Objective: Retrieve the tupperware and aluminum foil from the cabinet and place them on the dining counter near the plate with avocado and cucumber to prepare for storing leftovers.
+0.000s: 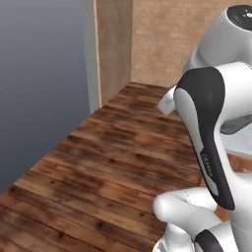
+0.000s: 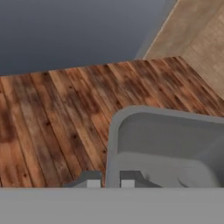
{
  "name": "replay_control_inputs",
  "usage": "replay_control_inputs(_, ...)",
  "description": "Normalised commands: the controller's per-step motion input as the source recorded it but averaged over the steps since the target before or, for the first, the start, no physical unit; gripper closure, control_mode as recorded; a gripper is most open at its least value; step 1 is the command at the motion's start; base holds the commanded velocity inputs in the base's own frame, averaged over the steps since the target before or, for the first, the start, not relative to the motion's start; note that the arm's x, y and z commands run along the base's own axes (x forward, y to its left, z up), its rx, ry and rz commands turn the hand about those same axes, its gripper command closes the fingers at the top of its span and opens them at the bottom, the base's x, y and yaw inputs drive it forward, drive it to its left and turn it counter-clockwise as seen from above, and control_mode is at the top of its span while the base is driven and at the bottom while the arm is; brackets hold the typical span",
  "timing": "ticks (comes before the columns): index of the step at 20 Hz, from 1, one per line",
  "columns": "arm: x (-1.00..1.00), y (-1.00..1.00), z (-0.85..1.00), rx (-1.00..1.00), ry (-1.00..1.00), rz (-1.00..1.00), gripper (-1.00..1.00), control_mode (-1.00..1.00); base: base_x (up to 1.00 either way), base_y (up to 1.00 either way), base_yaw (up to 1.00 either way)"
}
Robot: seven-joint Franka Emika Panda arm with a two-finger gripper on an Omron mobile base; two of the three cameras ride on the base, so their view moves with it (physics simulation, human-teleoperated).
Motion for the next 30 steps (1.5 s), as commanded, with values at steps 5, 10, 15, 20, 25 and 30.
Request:
replay_control_inputs(5,0.0,0.0,0.0,0.0,0.0,0.0,1.0,1.0,1.0,0.16,-0.46)
replay_control_inputs(10,0.0,0.0,0.0,0.0,0.0,0.0,1.0,1.0,1.0,0.16,-0.46)
replay_control_inputs(15,0.0,0.0,0.0,0.0,0.0,0.0,1.0,1.0,1.0,0.2,-0.45)
replay_control_inputs(20,0.0,0.0,0.0,0.0,0.0,0.0,1.0,1.0,1.0,0.23,-0.45)
replay_control_inputs(25,0.0,0.0,0.0,0.0,0.0,0.0,1.0,1.0,1.0,0.33,-0.45)
replay_control_inputs(30,0.0,0.0,0.0,0.0,0.0,0.0,1.0,1.0,1.0,0.44,-0.46)
